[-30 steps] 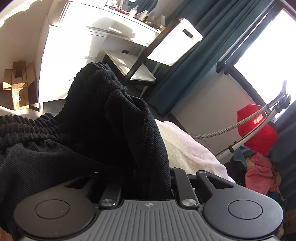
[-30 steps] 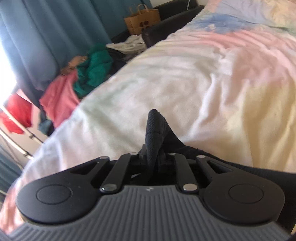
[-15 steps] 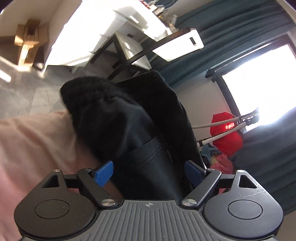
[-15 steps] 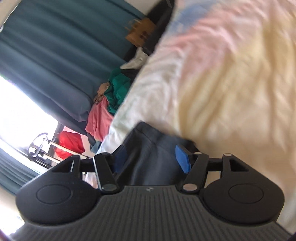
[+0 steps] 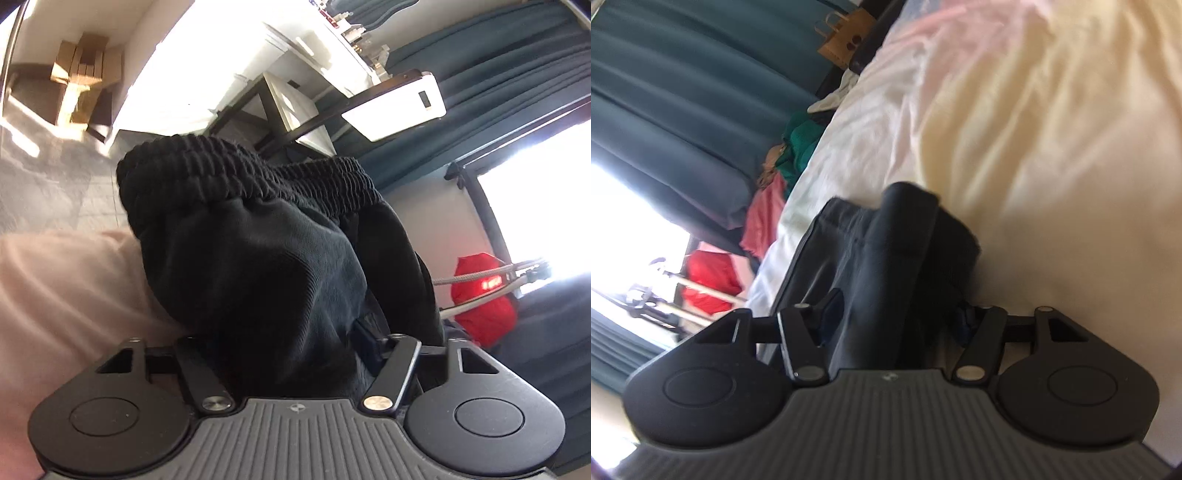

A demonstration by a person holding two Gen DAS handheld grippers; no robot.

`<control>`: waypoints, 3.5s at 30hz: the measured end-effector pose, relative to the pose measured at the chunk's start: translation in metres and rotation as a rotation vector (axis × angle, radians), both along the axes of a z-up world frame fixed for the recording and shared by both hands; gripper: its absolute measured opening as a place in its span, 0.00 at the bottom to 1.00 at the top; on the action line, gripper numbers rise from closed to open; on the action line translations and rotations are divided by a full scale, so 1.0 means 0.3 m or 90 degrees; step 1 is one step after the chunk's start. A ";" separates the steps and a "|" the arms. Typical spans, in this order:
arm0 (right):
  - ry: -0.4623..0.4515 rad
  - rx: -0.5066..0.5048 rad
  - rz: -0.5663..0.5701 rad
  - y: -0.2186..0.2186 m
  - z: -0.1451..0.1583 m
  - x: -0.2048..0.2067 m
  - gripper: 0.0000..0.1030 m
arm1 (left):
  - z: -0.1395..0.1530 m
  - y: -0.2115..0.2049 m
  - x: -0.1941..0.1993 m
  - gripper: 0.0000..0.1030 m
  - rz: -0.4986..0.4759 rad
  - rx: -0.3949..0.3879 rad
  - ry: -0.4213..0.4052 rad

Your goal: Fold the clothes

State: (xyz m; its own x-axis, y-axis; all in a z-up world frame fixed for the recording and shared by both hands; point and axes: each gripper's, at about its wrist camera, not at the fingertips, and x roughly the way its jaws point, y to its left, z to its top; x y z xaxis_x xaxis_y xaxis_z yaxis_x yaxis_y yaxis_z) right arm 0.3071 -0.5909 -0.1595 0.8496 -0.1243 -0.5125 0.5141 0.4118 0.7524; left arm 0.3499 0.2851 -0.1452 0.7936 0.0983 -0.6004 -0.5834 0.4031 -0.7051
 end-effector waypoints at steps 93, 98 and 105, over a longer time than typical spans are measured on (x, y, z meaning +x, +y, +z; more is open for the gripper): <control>-0.164 0.133 0.155 0.005 0.017 -0.636 0.74 | 0.096 -0.911 -0.780 0.73 -0.437 0.576 0.118; -0.112 0.122 0.171 0.021 -0.004 -0.585 0.65 | 0.099 -0.917 -0.772 0.73 -0.440 0.582 0.126; 0.020 0.020 0.183 0.038 -0.006 -0.535 0.18 | 0.102 -0.931 -0.760 0.74 -0.444 0.585 0.139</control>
State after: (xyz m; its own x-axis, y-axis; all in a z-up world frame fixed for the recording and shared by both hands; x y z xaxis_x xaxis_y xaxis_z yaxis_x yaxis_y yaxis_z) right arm 0.1466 -0.5794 -0.1613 0.8314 0.1350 -0.5390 0.4032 0.5209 0.7524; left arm 0.1220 0.0057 -0.1145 0.7352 0.1498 -0.6611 -0.1073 0.9887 0.1047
